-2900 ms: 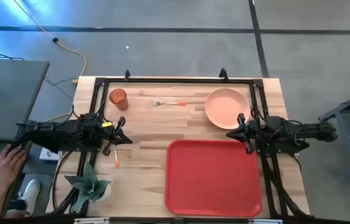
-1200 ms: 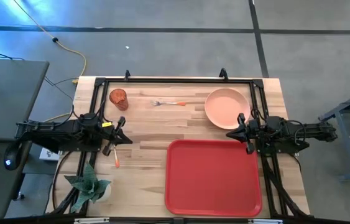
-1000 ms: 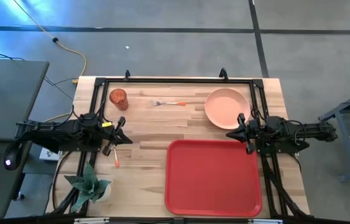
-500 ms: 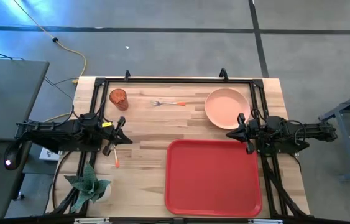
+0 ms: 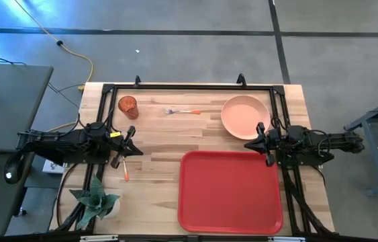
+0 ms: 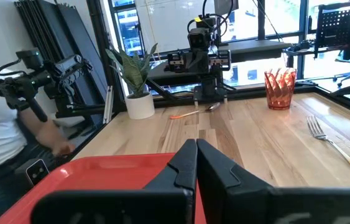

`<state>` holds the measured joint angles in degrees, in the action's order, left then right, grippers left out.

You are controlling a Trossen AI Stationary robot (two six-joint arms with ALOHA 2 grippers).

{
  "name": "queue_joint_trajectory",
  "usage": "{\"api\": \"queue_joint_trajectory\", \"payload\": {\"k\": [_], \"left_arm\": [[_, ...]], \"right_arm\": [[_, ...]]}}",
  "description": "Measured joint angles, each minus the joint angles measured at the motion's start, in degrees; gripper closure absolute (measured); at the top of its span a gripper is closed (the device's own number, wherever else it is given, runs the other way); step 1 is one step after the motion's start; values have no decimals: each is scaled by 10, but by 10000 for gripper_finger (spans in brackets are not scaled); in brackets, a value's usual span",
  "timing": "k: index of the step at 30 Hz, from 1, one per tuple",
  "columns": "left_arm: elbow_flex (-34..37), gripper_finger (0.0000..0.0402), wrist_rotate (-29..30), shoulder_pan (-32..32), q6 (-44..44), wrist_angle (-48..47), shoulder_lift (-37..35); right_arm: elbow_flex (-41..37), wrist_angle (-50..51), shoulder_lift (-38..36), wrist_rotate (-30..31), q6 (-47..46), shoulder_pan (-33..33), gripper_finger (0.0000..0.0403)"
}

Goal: Pick and place plate/cup/fork/spoon on tray

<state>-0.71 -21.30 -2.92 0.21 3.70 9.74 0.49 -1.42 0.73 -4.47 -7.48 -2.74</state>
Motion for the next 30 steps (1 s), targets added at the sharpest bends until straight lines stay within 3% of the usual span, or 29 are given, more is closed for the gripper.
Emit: {"api": "queue_joint_trajectory", "payload": {"k": [8,15,25,30], "left_arm": [[0,401,0,0,0,0,0],[0,401,0,0,-101,35,0],[0,401,1,0,-113,40,0],[0,401,4,0,-184,104,0]], "right_arm": [[0,0,0,0,0,0,403],[0,0,0,0,0,0,403],[0,0,0,2,1,0,403],[0,-2,0,91,31,1,403]]}}
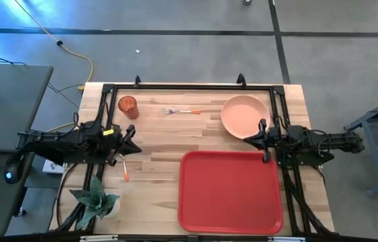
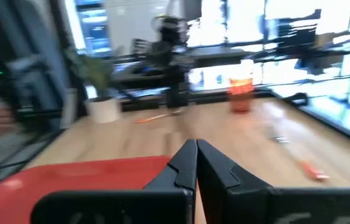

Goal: Pick and place plate/cup/fork/spoon on tray
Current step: Put the light orange plate on the orange serving tray

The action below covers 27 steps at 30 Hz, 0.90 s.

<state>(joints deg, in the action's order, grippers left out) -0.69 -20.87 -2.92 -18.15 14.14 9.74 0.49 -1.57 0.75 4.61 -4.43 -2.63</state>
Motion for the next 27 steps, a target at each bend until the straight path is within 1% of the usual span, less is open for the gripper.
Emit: {"api": "queue_joint_trajectory", "payload": {"k": [3,5,9,10,12,16,19,20,22,24,26,27], "left_arm": [[0,401,5,0,-12,13,0],[0,401,30,0,6,31,0],[0,401,145,0,153,41,0],[0,401,168,-1,175,41,0],[0,401,199,0,184,48,0],[0,401,204,0,167,72,0],[0,401,206,0,183,68,0],[0,401,217,0,194,70,0],[0,401,266,0,210,72,2],[0,401,332,-1,213,73,11],[0,400,389,-5,214,94,32],[0,396,405,-9,209,112,45]], "right_arm": [[0,-3,0,15,-5,0,403],[0,-3,0,14,-17,0,403],[0,-4,0,21,-28,0,403],[0,-6,0,34,-26,0,403],[0,-11,0,63,-28,0,403],[0,-17,0,116,-27,0,403],[0,-19,0,131,-20,0,403],[0,-19,0,134,-8,0,402],[0,-21,0,156,5,0,400],[0,-25,0,199,2,0,394],[0,-26,0,235,4,0,383],[0,-26,0,247,4,0,376]]}}
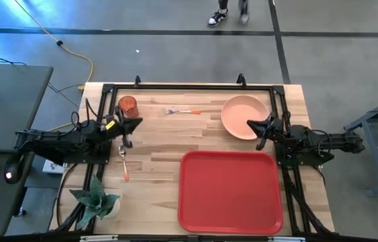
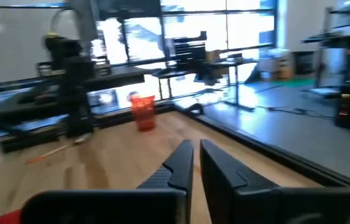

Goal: Pick and place plate/cup/fork/spoon on tray
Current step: Put the light orange plate on the orange serving tray

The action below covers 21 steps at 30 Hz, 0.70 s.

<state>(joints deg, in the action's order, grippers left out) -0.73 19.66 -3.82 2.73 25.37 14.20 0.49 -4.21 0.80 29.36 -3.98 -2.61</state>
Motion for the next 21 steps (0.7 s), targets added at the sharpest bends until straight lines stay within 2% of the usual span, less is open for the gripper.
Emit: {"api": "queue_joint_trajectory", "payload": {"k": [4,9,15,21], "left_arm": [[-2,366,5,-22,-14,88,71],[-49,307,5,-48,-57,109,199],[-147,266,27,-75,-135,176,404],[-290,261,18,-79,-146,185,609]], "right_arm": [[0,-1,0,18,-1,0,336],[0,-3,0,41,-11,0,280],[0,0,0,83,-137,0,240],[1,5,19,105,-217,0,238]]}}
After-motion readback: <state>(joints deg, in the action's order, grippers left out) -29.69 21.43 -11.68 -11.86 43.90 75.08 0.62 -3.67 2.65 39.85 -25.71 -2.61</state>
